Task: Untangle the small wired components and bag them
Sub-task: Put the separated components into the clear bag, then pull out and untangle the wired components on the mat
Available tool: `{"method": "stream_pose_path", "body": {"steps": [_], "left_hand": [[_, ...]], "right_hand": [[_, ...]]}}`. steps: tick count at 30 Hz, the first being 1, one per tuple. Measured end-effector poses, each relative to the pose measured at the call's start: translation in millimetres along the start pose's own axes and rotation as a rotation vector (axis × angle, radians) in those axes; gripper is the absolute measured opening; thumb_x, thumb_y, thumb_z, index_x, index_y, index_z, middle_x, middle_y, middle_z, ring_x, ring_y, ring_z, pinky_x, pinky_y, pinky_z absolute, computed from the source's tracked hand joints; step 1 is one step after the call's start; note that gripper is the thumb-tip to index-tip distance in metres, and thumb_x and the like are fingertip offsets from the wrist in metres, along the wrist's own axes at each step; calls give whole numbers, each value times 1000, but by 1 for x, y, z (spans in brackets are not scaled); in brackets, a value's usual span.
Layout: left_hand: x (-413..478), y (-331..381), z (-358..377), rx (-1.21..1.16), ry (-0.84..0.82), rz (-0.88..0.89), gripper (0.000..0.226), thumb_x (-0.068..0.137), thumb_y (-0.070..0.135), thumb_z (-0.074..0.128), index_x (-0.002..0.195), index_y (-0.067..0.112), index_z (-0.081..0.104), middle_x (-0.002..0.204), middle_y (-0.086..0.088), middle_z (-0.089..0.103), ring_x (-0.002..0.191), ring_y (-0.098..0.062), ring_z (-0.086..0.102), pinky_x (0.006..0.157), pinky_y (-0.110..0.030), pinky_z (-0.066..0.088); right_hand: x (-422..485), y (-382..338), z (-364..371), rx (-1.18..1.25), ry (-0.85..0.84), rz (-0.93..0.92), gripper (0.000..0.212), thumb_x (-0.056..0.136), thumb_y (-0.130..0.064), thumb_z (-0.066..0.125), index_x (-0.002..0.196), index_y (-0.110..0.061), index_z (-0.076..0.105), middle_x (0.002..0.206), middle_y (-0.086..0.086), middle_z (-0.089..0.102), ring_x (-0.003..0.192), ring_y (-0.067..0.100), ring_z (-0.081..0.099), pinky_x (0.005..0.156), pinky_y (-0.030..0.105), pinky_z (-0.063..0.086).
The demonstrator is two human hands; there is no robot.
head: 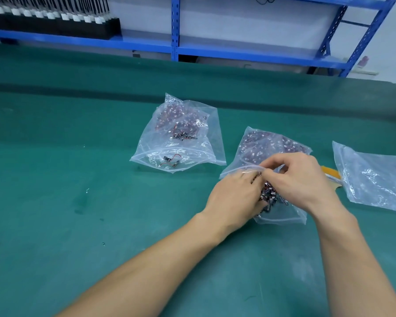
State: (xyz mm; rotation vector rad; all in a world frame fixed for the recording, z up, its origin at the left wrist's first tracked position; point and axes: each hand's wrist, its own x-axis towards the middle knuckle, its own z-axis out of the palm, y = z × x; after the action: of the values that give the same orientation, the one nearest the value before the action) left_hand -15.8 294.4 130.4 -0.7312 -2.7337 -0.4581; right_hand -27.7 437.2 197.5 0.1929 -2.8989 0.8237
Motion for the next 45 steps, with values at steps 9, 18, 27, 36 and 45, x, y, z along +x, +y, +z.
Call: {"method": "stream_pose_path", "body": {"steps": [9, 18, 27, 36, 45], "left_hand": [[-32, 7, 11, 218, 31, 194, 28, 93, 45, 52, 88, 24, 69, 89, 4, 64, 91, -20, 56, 80, -33, 39], [-40, -13, 6, 56, -48, 267, 48, 101, 44, 50, 136, 13, 57, 143, -3, 55, 139, -22, 40, 117, -34, 24], [-75, -65, -34, -193, 150, 79, 30, 88, 34, 54, 79, 14, 74, 77, 1, 70, 79, -23, 61, 74, -40, 47], [-78, -100, -46, -286, 573, -248, 24, 90, 31, 60, 76, 13, 69, 75, 8, 66, 75, -17, 57, 71, -36, 49], [-4, -134, -43, 10, 241, -348, 36, 98, 18, 53, 133, 23, 57, 130, 5, 54, 115, -22, 46, 76, -32, 44]], "right_hand": [[-5, -4, 5, -81, 8, 53, 14, 79, -32, 71, 67, -40, 67, 57, -29, 59, 69, 13, 60, 73, 38, 56], [-9, -26, 6, -49, -7, -31, 21, 75, -27, 69, 93, -37, 67, 84, -25, 61, 75, 3, 54, 75, 30, 46], [29, -81, 98, 538, 91, -108, 28, 89, -3, 61, 111, -20, 65, 112, -4, 65, 74, -3, 53, 81, 21, 49], [44, -61, 150, 366, 181, -3, 38, 88, -25, 74, 121, -18, 58, 114, -7, 53, 108, 23, 56, 99, 42, 45], [46, -51, 161, 285, 194, -42, 47, 83, -21, 78, 124, -18, 56, 113, -4, 58, 108, 22, 53, 93, 39, 45]]}}
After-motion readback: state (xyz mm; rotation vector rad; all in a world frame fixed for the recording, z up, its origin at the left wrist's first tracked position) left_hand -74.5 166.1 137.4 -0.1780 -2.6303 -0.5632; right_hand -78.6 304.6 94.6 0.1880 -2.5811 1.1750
